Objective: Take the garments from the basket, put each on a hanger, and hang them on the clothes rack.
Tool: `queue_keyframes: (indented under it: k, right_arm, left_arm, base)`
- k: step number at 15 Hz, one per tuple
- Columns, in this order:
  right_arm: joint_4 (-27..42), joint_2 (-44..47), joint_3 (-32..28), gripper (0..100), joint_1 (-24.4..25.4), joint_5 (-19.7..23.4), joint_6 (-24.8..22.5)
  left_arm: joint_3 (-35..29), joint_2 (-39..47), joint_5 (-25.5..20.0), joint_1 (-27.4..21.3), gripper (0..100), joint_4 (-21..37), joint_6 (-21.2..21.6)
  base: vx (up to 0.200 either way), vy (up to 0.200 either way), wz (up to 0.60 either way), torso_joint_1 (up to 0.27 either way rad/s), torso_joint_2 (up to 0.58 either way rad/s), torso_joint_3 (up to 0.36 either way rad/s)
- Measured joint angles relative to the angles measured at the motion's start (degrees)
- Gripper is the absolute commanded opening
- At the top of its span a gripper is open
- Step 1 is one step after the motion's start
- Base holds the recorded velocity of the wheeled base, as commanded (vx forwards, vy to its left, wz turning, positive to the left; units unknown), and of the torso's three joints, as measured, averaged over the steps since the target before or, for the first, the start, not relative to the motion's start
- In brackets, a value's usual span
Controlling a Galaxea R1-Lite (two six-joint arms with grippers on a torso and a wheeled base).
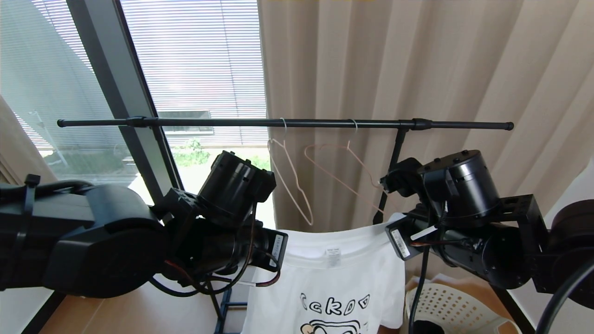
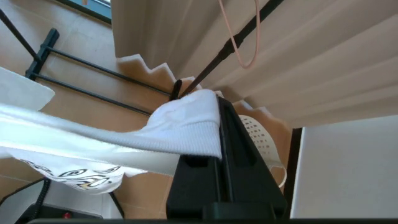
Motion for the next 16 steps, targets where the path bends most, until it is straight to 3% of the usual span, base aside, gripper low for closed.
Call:
queue_keyframes:
  k: [6,9,16]
  right_arm:
    - [-0.1,0.2,0.8,0,0.4,-1.4,-1.2]
    - [-0.1,-0.5,0.5,0,0.5,-5.1,-2.7]
    - [0.2,-4.1,1.6,0,0.6,-6.4,-5.6]
  left_arm:
    - [-2.1,1.6,0.2,-0.1,0,0.5,0.2]
    - [-2.1,1.8,0.3,-0.3,0,0.5,0.3]
    - [-6.6,2.8,0.4,-0.4,0,0.4,1.6]
  base:
    - [0.000,0.000,0.00,0.000,0.00,0.000]
    - [0.000,0.000,0.00,0.000,0.00,0.000]
    - [0.000,0.000,0.00,0.000,0.00,0.000]
